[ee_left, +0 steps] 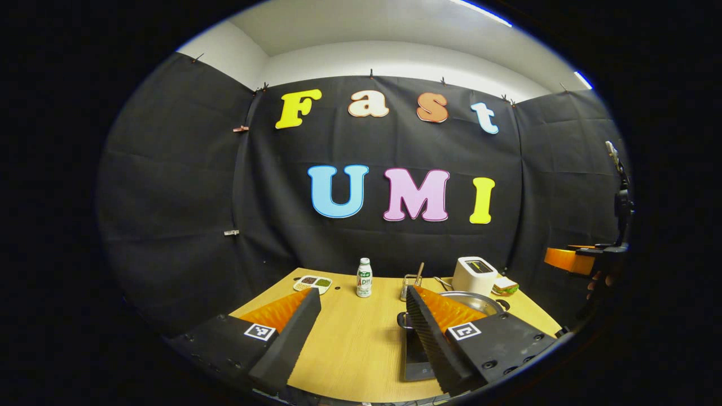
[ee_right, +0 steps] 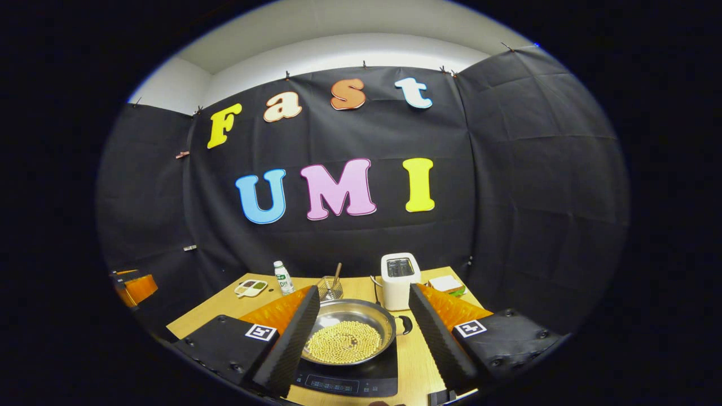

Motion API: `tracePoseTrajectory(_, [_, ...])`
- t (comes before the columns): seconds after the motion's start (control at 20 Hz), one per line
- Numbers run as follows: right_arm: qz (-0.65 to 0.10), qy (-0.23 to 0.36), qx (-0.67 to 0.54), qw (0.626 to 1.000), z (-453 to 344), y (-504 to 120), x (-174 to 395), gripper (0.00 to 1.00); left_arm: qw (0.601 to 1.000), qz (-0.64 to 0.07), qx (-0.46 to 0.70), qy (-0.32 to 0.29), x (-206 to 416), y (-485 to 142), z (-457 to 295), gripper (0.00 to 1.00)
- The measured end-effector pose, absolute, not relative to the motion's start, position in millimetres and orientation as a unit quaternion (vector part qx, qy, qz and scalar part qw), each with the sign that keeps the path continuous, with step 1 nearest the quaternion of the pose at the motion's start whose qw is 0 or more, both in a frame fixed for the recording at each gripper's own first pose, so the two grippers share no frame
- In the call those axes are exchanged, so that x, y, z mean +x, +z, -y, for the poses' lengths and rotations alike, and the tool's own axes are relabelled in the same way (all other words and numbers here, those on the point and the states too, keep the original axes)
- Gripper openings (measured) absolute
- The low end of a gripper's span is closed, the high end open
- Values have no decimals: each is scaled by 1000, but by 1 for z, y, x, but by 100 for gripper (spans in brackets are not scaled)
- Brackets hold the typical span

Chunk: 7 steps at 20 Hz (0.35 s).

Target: First push the handle of the pot to place it horizontally, then grasp the pot with both hands and set it on the induction cooktop.

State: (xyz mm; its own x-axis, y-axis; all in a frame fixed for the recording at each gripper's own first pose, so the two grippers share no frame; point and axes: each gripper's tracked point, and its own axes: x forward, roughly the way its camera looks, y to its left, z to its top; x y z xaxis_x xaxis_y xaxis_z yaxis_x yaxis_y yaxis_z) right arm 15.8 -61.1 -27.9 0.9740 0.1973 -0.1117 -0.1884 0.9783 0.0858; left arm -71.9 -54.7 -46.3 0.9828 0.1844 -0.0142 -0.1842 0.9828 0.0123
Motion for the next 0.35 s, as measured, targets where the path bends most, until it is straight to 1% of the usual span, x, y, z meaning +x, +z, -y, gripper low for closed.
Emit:
tracePoseTrajectory(0.15, [-64,105,36,992,52,-30,13,98,996,-10,11,93,-73,-49,54,95])
tracePoseTrajectory(0.35, [-66,100,26,993,51,-30,9,98,996,-14,18,91,-77,-50,52,95])
